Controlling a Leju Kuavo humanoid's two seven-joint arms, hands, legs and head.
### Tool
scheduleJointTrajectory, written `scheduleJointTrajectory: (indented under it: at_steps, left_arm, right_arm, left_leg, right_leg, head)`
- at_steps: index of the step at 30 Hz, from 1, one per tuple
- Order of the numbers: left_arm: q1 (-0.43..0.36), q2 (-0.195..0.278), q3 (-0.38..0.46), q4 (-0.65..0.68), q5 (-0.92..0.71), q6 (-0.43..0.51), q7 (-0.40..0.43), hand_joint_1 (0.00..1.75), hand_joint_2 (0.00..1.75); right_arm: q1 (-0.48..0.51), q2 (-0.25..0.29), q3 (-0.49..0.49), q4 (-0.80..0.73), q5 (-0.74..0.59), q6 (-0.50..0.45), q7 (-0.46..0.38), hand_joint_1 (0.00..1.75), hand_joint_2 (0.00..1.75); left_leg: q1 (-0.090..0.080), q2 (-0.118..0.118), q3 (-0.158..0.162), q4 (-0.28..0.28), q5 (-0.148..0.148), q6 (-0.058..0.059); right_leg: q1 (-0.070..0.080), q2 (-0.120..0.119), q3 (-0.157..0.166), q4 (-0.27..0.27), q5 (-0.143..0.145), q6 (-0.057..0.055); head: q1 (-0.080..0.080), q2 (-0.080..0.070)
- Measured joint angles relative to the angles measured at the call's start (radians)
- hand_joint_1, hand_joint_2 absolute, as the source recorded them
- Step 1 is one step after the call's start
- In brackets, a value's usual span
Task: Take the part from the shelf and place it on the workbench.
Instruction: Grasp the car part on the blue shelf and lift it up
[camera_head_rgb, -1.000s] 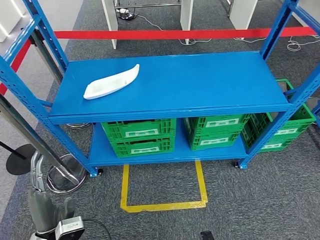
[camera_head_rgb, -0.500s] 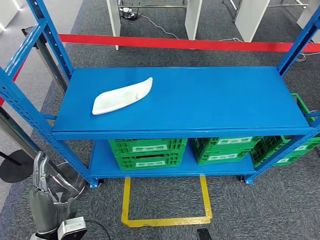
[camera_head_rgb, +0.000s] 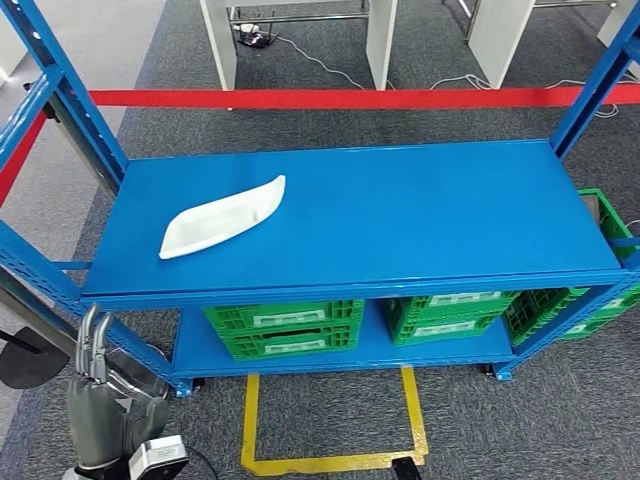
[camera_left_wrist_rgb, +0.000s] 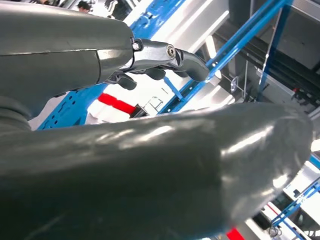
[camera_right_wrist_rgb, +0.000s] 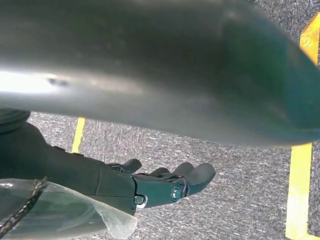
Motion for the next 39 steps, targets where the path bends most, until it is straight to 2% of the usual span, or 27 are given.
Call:
scheduleJointTrajectory:
  at_steps: [1, 3, 5, 7, 8, 10, 11, 13, 14, 15, 16, 17, 19, 20, 22, 24, 26, 28, 29, 30, 31, 32, 34, 35, 36, 37, 39]
  left_arm:
    - [-0.001, 0.003, -0.001, 0.002, -0.009, -0.003, 0.007, 0.00, 0.00]
    - [-0.004, 0.009, -0.003, 0.004, -0.028, -0.008, 0.017, 0.00, 0.00]
    - [-0.010, 0.014, -0.005, 0.007, -0.045, -0.013, 0.027, 0.00, 0.00]
    - [-0.015, 0.019, -0.007, 0.011, -0.062, -0.017, 0.041, 0.00, 0.00]
    - [-0.017, 0.021, -0.009, 0.012, -0.071, -0.017, 0.048, 0.00, 0.00]
    - [-0.024, 0.025, -0.014, 0.013, -0.083, -0.021, 0.063, 0.00, 0.00]
    - [-0.028, 0.028, -0.016, 0.013, -0.086, -0.024, 0.068, 0.00, 0.00]
    - [-0.034, 0.033, -0.019, 0.015, -0.089, -0.033, 0.080, 0.00, 0.00]
    - [-0.035, 0.036, -0.019, 0.017, -0.094, -0.040, 0.087, 0.00, 0.00]
    - [-0.037, 0.041, -0.019, 0.019, -0.104, -0.048, 0.095, 0.00, 0.00]
    - [-0.039, 0.047, -0.019, 0.022, -0.117, -0.057, 0.105, 0.00, 0.00]
    - [-0.042, 0.053, -0.018, 0.024, -0.131, -0.066, 0.116, 0.00, 0.00]
    - [-0.048, 0.066, -0.016, 0.029, -0.153, -0.083, 0.135, 0.00, 0.00]
    - [-0.051, 0.073, -0.015, 0.031, -0.158, -0.088, 0.140, 0.00, 0.00]
    - [-0.056, 0.084, -0.014, 0.034, -0.163, -0.093, 0.145, 0.00, 0.00]
    - [-0.059, 0.092, -0.013, 0.036, -0.168, -0.096, 0.149, 0.00, 0.00]
    - [-0.065, 0.106, -0.013, 0.039, -0.183, -0.110, 0.162, 0.00, 0.87]
    - [-0.074, 0.129, -0.011, 0.044, -0.212, -0.137, 0.182, 0.00, 1.75]
    - [-0.080, 0.144, -0.007, 0.048, -0.225, -0.153, 0.191, 0.00, 1.75]
    - [-0.088, 0.161, -0.001, 0.053, -0.234, -0.170, 0.198, 0.00, 1.75]
    - [-0.097, 0.178, 0.006, 0.058, -0.239, -0.185, 0.203, 0.00, 1.75]
    - [-0.107, 0.194, 0.015, 0.063, -0.240, -0.198, 0.207, 0.00, 1.75]
    - [-0.127, 0.220, 0.030, 0.069, -0.239, -0.212, 0.210, 0.00, 1.75]
    - [-0.135, 0.230, 0.036, 0.071, -0.239, -0.215, 0.210, 0.00, 1.75]
    - [-0.141, 0.238, 0.039, 0.073, -0.241, -0.217, 0.210, 0.00, 1.75]
    - [-0.146, 0.244, 0.041, 0.075, -0.244, -0.218, 0.210, 0.00, 1.75]
    - [-0.156, 0.254, 0.045, 0.080, -0.256, -0.225, 0.211, 0.00, 1.75]
  right_arm:
    - [0.000, 0.000, 0.000, 0.000, 0.001, 0.001, 0.000, 0.00, 0.00]
    - [0.000, 0.002, 0.000, 0.000, 0.003, 0.005, 0.001, 0.00, 0.00]
    - [-0.002, 0.003, 0.000, 0.000, 0.006, 0.011, 0.002, 0.00, 0.00]
    - [-0.003, 0.003, 0.000, 0.000, 0.008, 0.015, 0.003, 0.00, 0.00]
    - [-0.004, 0.003, 0.000, 0.000, 0.010, 0.016, 0.003, 0.00, 0.00]
    - [-0.004, 0.003, 0.000, 0.000, 0.012, 0.018, 0.003, 0.00, 0.00]
    - [-0.005, 0.003, 0.000, 0.000, 0.012, 0.018, 0.003, 0.00, 0.00]
    - [-0.005, 0.003, 0.000, 0.000, 0.014, 0.024, 0.003, 0.00, 0.00]
    - [-0.004, 0.002, 0.000, 0.000, 0.015, 0.032, 0.003, 0.00, 0.00]
    - [-0.003, 0.000, 0.000, 0.000, 0.017, 0.044, 0.003, 0.00, 0.00]
    - [-0.002, -0.002, 0.000, 0.000, 0.019, 0.056, 0.003, 0.00, 0.00]
    - [-0.002, -0.005, 0.000, 0.000, 0.020, 0.066, 0.003, 0.00, 0.00]
    - [-0.004, -0.011, 0.000, 0.000, 0.021, 0.076, 0.002, 0.00, 0.00]
    - [-0.005, -0.013, 0.000, 0.000, 0.021, 0.078, 0.002, 0.00, 0.00]
    - [-0.005, -0.016, 0.000, 0.000, 0.021, 0.082, 0.002, 0.00, 0.00]
    - [-0.003, -0.017, 0.000, 0.000, 0.022, 0.083, 0.002, 0.00, 0.00]
    - [-0.002, -0.018, 0.000, 0.000, 0.026, 0.085, 0.005, 0.00, 0.00]
    - [-0.003, -0.018, 0.000, 0.000, 0.032, 0.089, 0.010, 0.00, 0.00]
    - [-0.004, -0.018, 0.000, 0.000, 0.036, 0.092, 0.014, 0.00, 0.00]
    - [-0.003, -0.019, 0.000, 0.000, 0.040, 0.096, 0.016, 0.00, 0.00]
    - [-0.003, -0.021, 0.000, 0.000, 0.043, 0.099, 0.019, 0.00, 0.00]
    - [-0.003, -0.021, 0.000, 0.000, 0.046, 0.102, 0.020, 0.00, 0.00]
    - [-0.003, -0.022, 0.000, 0.000, 0.049, 0.104, 0.021, 0.00, 0.00]
    - [-0.004, -0.023, 0.000, 0.000, 0.050, 0.104, 0.021, 0.00, 0.00]
    - [-0.005, -0.023, 0.000, 0.000, 0.051, 0.104, 0.021, 0.00, 0.00]
    - [-0.005, -0.023, 0.001, 0.000, 0.053, 0.105, 0.022, 0.00, 0.00]
    - [-0.005, -0.023, 0.001, 0.000, 0.060, 0.109, 0.025, 0.00, 0.00]
  left_leg:
    - [0.002, 0.000, -0.004, -0.014, 0.025, -0.002]
    - [0.006, 0.002, 0.028, -0.123, 0.115, -0.003]
    - [0.002, 0.006, 0.056, -0.219, 0.151, 0.004]
    - [-0.004, 0.008, 0.058, -0.240, 0.150, 0.016]
    - [-0.003, 0.008, 0.060, -0.243, 0.160, 0.025]
    - [-0.001, 0.009, 0.064, -0.250, 0.169, 0.038]
    - [0.001, 0.009, 0.065, -0.254, 0.171, 0.043]
    - [0.000, 0.010, 0.064, -0.255, 0.171, 0.050]
    - [-0.001, 0.010, 0.064, -0.255, 0.171, 0.051]
    - [-0.002, 0.010, 0.064, -0.255, 0.170, 0.052]
    - [-0.003, 0.009, 0.065, -0.254, 0.169, 0.052]
    - [-0.003, 0.008, 0.066, -0.254, 0.169, 0.052]
    - [-0.005, 0.007, 0.070, -0.253, 0.166, 0.048]
    - [-0.007, 0.006, 0.070, -0.252, 0.164, 0.044]
    - [-0.010, 0.006, 0.069, -0.250, 0.164, 0.034]
    - [-0.008, 0.006, 0.070, -0.251, 0.164, 0.024]
    - [-0.006, 0.006, 0.059, -0.219, 0.138, 0.013]
    - [-0.004, 0.007, 0.014, -0.112, 0.078, 0.003]
    - [-0.003, 0.007, -0.015, -0.047, 0.050, 0.000]
    - [-0.002, 0.007, -0.036, 0.001, 0.036, -0.002]
    - [-0.002, 0.007, -0.042, 0.017, 0.040, -0.002]
    - [-0.003, 0.007, -0.031, -0.005, 0.063, 0.000]
    - [-0.004, 0.007, 0.030, -0.131, 0.131, 0.010]
    - [-0.006, 0.008, 0.059, -0.194, 0.153, 0.017]
    - [-0.009, 0.008, 0.077, -0.237, 0.163, 0.022]
    - [-0.011, 0.008, 0.083, -0.256, 0.163, 0.026]
    - [-0.011, 0.008, 0.081, -0.265, 0.165, 0.033]
  right_leg:
    - [0.000, 0.001, 0.006, 0.000, -0.005, 0.001]
    - [-0.002, 0.002, 0.020, 0.000, -0.014, 0.006]
    - [-0.001, 0.002, 0.027, 0.002, -0.022, 0.017]
    - [0.001, 0.000, 0.027, 0.002, -0.028, 0.030]
    - [0.002, -0.001, 0.028, 0.001, -0.030, 0.036]
    - [0.000, -0.001, 0.021, 0.020, -0.051, 0.045]
    - [0.000, 0.000, 0.005, 0.055, -0.074, 0.048]
    - [-0.001, 0.000, -0.058, 0.183, -0.142, 0.051]
    - [0.000, 0.000, -0.090, 0.246, -0.166, 0.052]
    - [0.000, 0.000, -0.112, 0.286, -0.172, 0.052]
    - [0.000, 0.000, -0.116, 0.288, -0.159, 0.051]
    - [0.000, 0.000, -0.101, 0.249, -0.128, 0.049]
    - [0.001, 0.000, -0.040, 0.112, -0.057, 0.043]
    - [0.002, 0.001, -0.012, 0.055, -0.035, 0.040]
    - [0.004, 0.003, 0.012, 0.007, -0.023, 0.034]
    - [0.004, 0.004, 0.013, 0.004, -0.017, 0.025]
    - [0.000, 0.002, 0.015, 0.000, -0.013, 0.014]
    - [-0.001, 0.000, 0.015, -0.001, -0.011, 0.007]
    - [-0.001, -0.001, 0.014, -0.001, -0.011, 0.006]
    - [0.000, -0.002, 0.014, -0.001, -0.011, 0.005]
    - [0.000, -0.002, 0.014, -0.001, -0.011, 0.004]
    - [0.001, -0.001, 0.015, -0.001, -0.011, 0.004]
    - [0.002, 0.000, 0.018, -0.001, -0.011, 0.004]
    - [0.004, 0.000, 0.017, 0.000, -0.011, 0.006]
    - [0.006, 0.000, 0.015, 0.001, -0.011, 0.010]
    - [0.006, 0.000, 0.011, 0.001, -0.010, 0.015]
    - [0.005, -0.001, 0.007, -0.001, -0.008, 0.027]
  head:
    - [0.000, 0.000]
    - [0.000, 0.000]
    - [-0.001, 0.000]
    - [-0.001, 0.000]
    - [0.000, 0.000]
    - [0.001, 0.000]
    - [0.003, 0.000]
    - [0.007, 0.000]
    - [0.008, 0.000]
    - [0.008, 0.000]
    - [0.008, 0.000]
    - [0.008, 0.000]
    - [0.009, 0.000]
    - [0.008, 0.000]
    - [0.008, 0.000]
    - [0.008, 0.000]
    - [0.005, 0.000]
    - [0.002, 0.000]
    - [0.003, 0.000]
    - [0.003, 0.000]
    - [0.003, 0.000]
    - [0.002, 0.000]
    - [0.003, 0.000]
    - [0.003, 0.000]
    - [0.004, 0.000]
    - [0.004, 0.000]
    - [0.004, 0.000]
